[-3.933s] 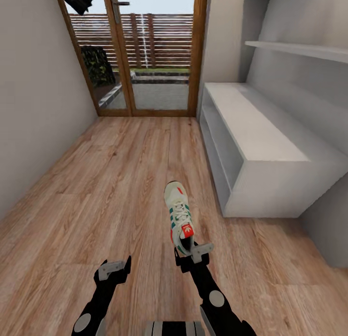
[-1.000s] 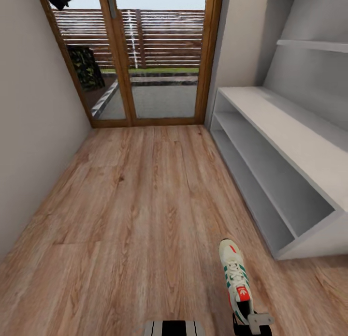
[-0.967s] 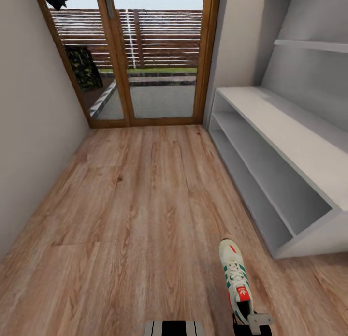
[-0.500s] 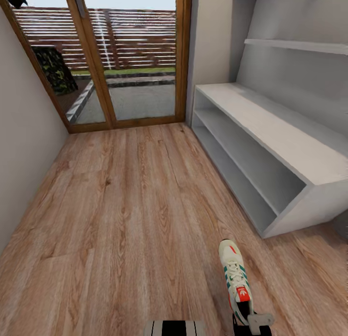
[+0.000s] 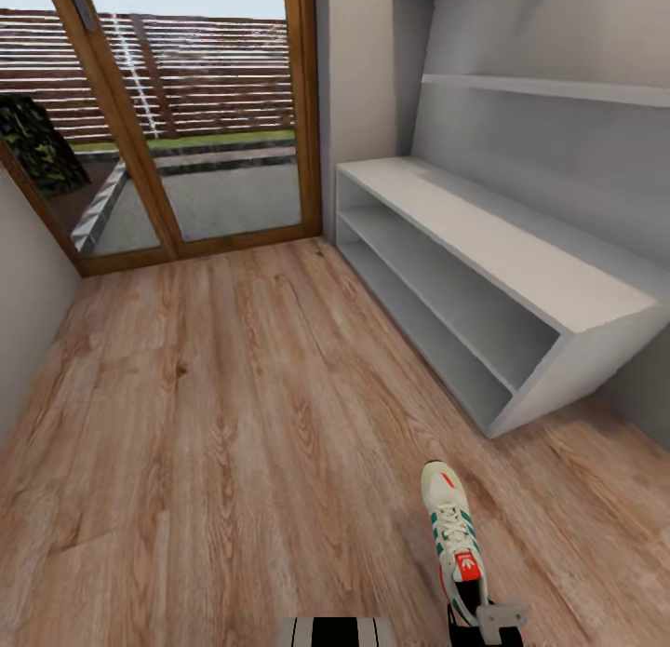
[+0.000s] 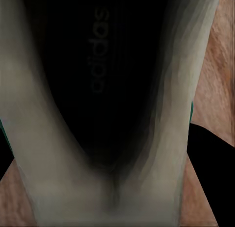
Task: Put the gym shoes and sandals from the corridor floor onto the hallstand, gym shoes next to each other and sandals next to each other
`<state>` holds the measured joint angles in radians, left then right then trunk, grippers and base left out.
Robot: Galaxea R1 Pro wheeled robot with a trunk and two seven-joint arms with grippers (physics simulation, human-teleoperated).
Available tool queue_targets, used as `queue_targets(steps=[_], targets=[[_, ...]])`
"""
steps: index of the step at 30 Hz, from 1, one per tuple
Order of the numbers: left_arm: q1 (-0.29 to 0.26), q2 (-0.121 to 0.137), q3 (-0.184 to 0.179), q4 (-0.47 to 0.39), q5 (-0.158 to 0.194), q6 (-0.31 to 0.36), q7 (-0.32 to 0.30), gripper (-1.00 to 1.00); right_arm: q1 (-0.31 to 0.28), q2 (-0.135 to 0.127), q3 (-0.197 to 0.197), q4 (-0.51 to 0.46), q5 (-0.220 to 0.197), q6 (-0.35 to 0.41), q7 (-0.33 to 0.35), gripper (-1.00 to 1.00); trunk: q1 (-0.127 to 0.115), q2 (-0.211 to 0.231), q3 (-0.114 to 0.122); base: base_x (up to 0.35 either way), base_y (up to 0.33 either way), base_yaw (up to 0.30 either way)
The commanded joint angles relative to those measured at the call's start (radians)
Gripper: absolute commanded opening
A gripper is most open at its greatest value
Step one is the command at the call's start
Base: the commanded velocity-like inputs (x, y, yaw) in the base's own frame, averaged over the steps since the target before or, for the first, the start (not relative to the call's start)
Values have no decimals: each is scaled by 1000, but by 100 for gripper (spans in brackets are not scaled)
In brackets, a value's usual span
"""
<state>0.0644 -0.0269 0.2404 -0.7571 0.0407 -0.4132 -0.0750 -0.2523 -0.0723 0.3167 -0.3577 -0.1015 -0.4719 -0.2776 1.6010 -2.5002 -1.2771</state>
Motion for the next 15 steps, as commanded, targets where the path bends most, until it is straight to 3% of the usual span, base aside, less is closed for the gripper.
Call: queue_targets(steps=[1,15], targets=[[0,-1,4,-1,4,-1,-8,100,-1,0,8,0,-11,-4,-5,-100,0,0,-1,4,46,-300],[0,-2,3,1,4,-1,-8,100,-1,14,7,19,-12,-4,-5,-100,0,0,4,1,7,-300]])
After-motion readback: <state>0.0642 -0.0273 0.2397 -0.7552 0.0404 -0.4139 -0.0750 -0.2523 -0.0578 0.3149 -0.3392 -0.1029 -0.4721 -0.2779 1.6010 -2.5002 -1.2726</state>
